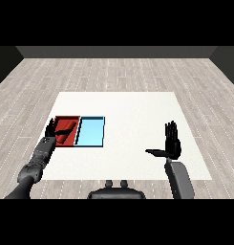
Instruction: Pick the red can and put it in the red box
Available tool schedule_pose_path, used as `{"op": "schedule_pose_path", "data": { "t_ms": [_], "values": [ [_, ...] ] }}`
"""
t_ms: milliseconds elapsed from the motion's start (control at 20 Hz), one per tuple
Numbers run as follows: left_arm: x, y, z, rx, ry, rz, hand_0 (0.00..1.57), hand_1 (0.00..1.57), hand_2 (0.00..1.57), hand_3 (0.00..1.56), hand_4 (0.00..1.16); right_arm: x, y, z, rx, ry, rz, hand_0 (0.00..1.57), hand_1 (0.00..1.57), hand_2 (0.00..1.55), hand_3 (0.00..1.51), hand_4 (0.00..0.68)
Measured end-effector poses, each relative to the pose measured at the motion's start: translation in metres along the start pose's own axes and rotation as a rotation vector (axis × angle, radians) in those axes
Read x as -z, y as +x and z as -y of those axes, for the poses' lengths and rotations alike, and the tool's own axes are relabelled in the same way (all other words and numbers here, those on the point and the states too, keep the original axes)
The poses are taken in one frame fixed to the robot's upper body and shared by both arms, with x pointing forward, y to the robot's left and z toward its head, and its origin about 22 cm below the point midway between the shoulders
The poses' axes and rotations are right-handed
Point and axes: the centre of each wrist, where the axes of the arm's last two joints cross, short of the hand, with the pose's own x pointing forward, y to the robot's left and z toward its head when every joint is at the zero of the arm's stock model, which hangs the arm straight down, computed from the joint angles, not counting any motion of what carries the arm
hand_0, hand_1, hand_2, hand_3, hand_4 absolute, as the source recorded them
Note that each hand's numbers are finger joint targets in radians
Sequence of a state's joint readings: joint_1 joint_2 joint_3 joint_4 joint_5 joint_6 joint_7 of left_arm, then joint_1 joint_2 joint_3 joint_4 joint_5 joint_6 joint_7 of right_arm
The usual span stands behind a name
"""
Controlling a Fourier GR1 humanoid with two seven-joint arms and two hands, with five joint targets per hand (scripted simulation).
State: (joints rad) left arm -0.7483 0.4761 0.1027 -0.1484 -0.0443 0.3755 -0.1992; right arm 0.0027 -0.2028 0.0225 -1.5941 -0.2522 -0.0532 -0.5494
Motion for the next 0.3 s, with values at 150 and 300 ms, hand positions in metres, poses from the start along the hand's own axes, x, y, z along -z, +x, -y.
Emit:
{"op": "schedule_pose_path", "data": {
  "t_ms": [150,300],
  "values": [
    [0.002,0.023,0.006,-0.206,0.033,0.193,0.0,0.0,0.0,0.0,0.0,0.002,0.0,-0.001,0.014,0.005,0.003,0.0,0.0,0.0,0.0,0.0],
    [0.0,0.046,0.014,-0.373,0.02,0.397,0.0,0.0,0.0,0.0,0.0,0.0,-0.001,-0.002,0.027,0.015,-0.002,0.0,0.0,0.0,0.0,0.0]
  ]
}}
